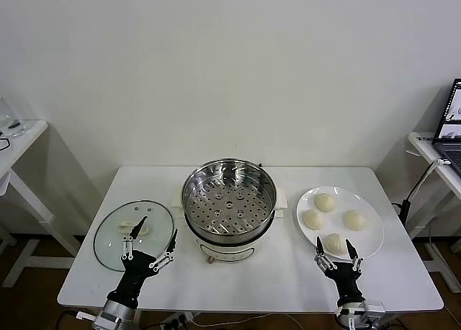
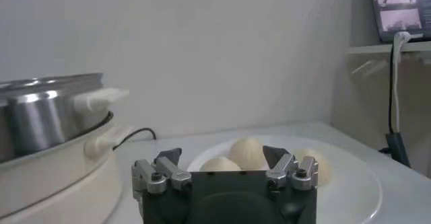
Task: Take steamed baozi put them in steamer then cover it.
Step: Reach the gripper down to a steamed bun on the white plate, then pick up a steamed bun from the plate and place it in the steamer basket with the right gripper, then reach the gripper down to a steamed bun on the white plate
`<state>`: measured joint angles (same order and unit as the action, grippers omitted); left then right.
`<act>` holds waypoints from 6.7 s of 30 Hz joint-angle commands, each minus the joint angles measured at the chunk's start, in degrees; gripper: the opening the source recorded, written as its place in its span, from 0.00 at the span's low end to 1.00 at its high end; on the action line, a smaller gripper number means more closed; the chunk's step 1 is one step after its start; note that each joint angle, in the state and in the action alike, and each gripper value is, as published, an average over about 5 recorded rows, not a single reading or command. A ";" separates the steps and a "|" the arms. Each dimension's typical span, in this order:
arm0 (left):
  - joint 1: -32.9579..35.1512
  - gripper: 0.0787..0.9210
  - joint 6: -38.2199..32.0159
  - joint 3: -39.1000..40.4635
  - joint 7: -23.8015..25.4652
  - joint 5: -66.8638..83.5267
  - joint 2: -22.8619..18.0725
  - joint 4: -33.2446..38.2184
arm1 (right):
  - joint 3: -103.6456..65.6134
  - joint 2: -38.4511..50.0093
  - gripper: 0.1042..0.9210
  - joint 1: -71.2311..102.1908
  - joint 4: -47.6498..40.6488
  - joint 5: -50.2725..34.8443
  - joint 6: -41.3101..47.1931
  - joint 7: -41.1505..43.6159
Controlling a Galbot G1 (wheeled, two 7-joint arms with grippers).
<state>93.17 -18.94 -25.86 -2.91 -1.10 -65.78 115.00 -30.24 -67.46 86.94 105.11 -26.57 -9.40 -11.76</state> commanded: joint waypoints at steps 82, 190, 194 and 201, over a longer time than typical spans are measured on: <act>4.14 0.88 -2.16 -3.90 -0.27 -0.96 -3.31 2.22 | 55.61 3.26 0.84 -89.93 -84.49 52.68 -2.73 76.63; 4.55 0.88 -4.71 -3.36 -1.09 -2.12 -2.90 2.59 | 103.11 20.71 0.88 -106.56 -53.43 8.00 13.02 81.09; 4.87 0.88 -4.84 -3.39 -1.15 -2.35 -3.05 2.61 | 99.99 19.10 0.88 -103.24 -55.66 9.99 12.84 79.50; 5.38 0.88 -5.22 -3.95 -1.22 -2.45 -3.19 2.55 | 95.51 16.19 0.88 -99.32 -59.62 12.36 12.00 77.97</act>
<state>98.56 -24.10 -29.80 -4.13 -3.49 -68.96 117.58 68.12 -50.72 -18.21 49.19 -14.91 0.95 68.92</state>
